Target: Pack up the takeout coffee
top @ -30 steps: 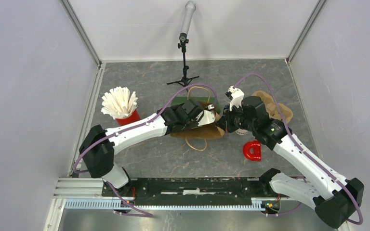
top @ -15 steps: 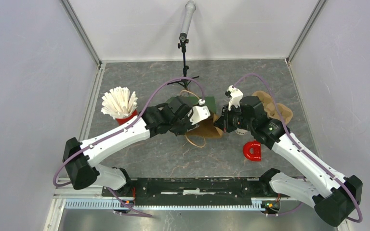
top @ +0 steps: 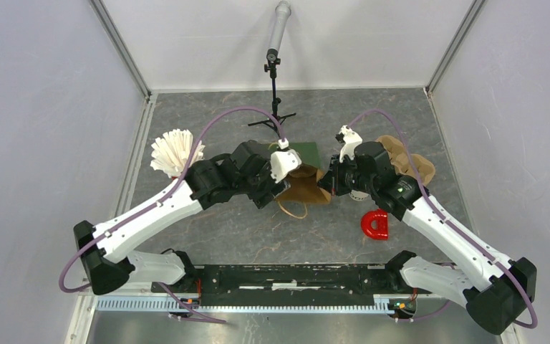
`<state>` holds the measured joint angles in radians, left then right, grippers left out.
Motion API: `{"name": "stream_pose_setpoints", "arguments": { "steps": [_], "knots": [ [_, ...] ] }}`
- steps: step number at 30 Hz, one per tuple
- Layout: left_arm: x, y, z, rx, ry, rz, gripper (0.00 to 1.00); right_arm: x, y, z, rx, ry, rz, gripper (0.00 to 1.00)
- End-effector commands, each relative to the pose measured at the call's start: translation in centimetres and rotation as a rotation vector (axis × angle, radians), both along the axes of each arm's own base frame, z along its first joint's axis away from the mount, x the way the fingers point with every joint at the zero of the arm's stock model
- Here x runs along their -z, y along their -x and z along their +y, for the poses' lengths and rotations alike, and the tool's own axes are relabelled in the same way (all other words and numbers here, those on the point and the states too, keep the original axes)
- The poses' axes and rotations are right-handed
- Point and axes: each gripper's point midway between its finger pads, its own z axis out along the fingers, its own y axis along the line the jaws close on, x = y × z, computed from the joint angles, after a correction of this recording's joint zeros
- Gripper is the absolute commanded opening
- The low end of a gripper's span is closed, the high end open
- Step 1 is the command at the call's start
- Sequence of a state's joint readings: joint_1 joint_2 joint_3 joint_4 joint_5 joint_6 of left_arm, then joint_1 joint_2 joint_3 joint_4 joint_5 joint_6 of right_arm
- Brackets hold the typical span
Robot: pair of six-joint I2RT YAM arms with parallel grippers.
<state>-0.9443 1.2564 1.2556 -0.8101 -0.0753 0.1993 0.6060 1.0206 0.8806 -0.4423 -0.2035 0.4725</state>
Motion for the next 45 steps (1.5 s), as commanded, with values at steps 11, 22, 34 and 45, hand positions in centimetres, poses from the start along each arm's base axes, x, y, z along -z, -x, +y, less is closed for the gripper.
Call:
{"name": "stream_pose_setpoints", "arguments": {
  "steps": [11, 22, 34, 45],
  "knots": [
    [-6.1, 2.4, -0.2, -0.072, 0.241, 0.055, 0.74, -1.8, -1.1, -0.4, 0.092, -0.047, 0.010, 0.00],
    [-11.6, 2.0, 0.2, -0.249, 0.420, 0.072, 0.90, -2.1, -1.6, -0.1, 0.120, -0.087, 0.029, 0.00],
    [-11.6, -0.5, 6.7, -0.678, 0.351, 0.034, 1.00, -2.8, -2.0, 0.0, 0.148, -0.105, 0.032, 0.00],
    [-8.1, -0.3, 6.5, -0.768, 0.446, 0.180, 0.76, -3.5, -2.7, 0.1, 0.175, -0.141, 0.038, 0.00]
  ]
}}
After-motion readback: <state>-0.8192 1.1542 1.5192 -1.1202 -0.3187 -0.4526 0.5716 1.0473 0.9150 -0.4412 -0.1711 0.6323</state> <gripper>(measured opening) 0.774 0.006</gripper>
